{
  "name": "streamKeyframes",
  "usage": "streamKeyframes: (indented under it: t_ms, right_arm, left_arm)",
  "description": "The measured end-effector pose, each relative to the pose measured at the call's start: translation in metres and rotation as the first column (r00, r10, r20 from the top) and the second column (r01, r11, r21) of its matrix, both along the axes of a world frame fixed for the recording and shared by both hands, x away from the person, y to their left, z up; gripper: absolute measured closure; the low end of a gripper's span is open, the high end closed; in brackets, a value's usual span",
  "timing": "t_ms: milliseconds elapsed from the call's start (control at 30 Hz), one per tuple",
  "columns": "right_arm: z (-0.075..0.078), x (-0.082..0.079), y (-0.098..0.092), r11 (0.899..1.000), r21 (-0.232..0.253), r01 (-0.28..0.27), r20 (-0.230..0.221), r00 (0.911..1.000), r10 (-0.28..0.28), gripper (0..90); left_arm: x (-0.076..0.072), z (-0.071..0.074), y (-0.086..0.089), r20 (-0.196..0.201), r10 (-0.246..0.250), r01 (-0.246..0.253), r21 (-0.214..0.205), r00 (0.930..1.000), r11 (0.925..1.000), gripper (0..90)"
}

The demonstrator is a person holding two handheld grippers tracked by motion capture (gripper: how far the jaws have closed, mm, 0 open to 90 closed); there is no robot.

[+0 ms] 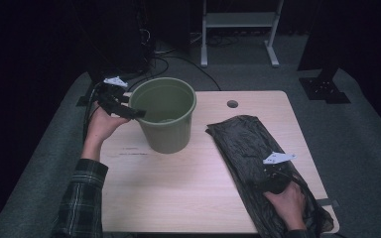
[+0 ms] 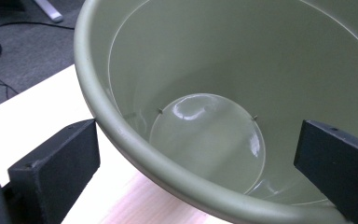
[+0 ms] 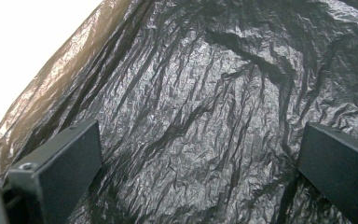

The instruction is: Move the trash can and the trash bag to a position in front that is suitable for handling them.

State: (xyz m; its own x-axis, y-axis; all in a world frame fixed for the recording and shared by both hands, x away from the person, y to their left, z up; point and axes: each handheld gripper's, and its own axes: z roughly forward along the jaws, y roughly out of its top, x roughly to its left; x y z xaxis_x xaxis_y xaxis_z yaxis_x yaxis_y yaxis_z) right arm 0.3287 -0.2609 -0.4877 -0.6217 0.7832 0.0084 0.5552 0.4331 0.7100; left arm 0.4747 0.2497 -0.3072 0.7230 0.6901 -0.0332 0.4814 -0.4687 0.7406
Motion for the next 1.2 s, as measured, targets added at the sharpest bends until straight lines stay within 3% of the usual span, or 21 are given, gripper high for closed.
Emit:
streamKeyframes:
  t_ms: [200,300,867,1200]
  right_arm:
    - [0.000,0.000,0.000,1.000,0.001,0.001,-0.001,1.0000,-0.001,0.0]
    - [0.000,0.000,0.000,1.000,0.001,0.001,-0.001,1.0000,-0.001,0.0]
    - [0.000,0.000,0.000,1.000,0.000,0.002,0.000,1.0000,-0.002,0.0]
    - [0.000,0.000,0.000,1.000,-0.001,0.003,0.000,1.0000,-0.003,0.0]
  left_arm:
    - [-0.009,-0.002,-0.006,0.008,-0.033,0.034,-0.023,0.9994,0.9992,0.0]
    - [-0.015,-0.005,-0.011,-0.018,-0.068,0.068,-0.048,0.9975,0.9966,0.0]
    - [-0.050,-0.007,-0.034,-0.004,-0.140,0.140,-0.045,0.9901,0.9892,0.0]
    - [-0.080,-0.009,-0.052,0.001,-0.207,0.206,-0.066,0.9784,0.9762,0.0]
